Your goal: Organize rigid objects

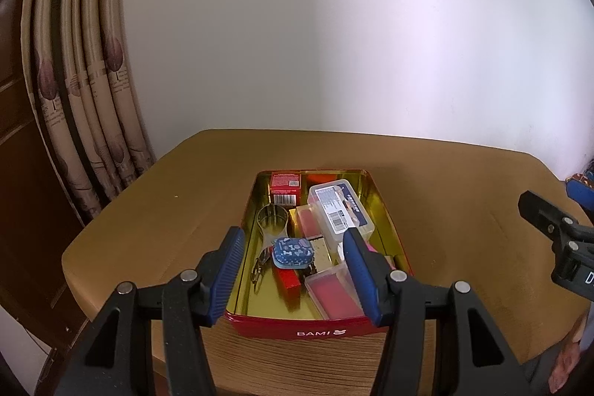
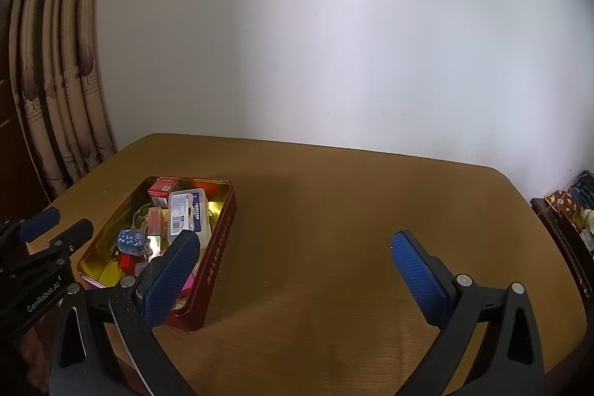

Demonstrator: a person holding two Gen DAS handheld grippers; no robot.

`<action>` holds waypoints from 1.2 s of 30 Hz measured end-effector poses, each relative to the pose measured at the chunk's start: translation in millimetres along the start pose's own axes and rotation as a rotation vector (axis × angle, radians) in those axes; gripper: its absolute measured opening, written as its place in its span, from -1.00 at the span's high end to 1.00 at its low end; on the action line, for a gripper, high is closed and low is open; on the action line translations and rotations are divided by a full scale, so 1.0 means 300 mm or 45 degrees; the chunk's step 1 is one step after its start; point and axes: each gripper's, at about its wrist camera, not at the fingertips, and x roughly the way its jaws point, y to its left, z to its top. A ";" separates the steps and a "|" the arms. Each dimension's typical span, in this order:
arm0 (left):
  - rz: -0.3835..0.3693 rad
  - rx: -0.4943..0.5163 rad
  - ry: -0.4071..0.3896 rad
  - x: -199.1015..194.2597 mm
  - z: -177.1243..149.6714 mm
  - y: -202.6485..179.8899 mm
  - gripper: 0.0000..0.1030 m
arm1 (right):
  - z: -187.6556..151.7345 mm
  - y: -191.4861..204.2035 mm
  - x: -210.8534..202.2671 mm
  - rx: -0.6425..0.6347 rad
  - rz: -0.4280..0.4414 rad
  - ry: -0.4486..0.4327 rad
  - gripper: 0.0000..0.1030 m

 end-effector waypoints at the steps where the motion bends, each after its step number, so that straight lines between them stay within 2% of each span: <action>1: 0.000 0.007 0.005 0.004 -0.001 -0.002 -0.12 | -0.001 0.003 0.000 -0.006 0.007 -0.001 -1.00; 7: -0.002 0.027 0.006 0.006 -0.006 -0.010 -0.34 | -0.012 0.012 0.012 -0.017 0.026 0.013 -1.00; 11: -0.031 0.012 0.020 0.010 -0.005 -0.004 -0.36 | -0.017 0.017 0.017 -0.018 0.038 0.019 -1.00; 14: -0.063 -0.024 0.046 0.020 -0.004 0.009 -0.52 | -0.018 0.021 0.015 -0.021 0.046 0.019 -1.00; 26: 0.014 0.029 0.014 0.015 -0.013 -0.010 -0.58 | -0.030 0.059 0.011 -0.076 0.068 0.023 -1.00; 36: -0.038 -0.049 0.099 0.065 -0.030 0.016 -0.62 | -0.031 0.060 0.014 -0.081 0.077 0.028 -1.00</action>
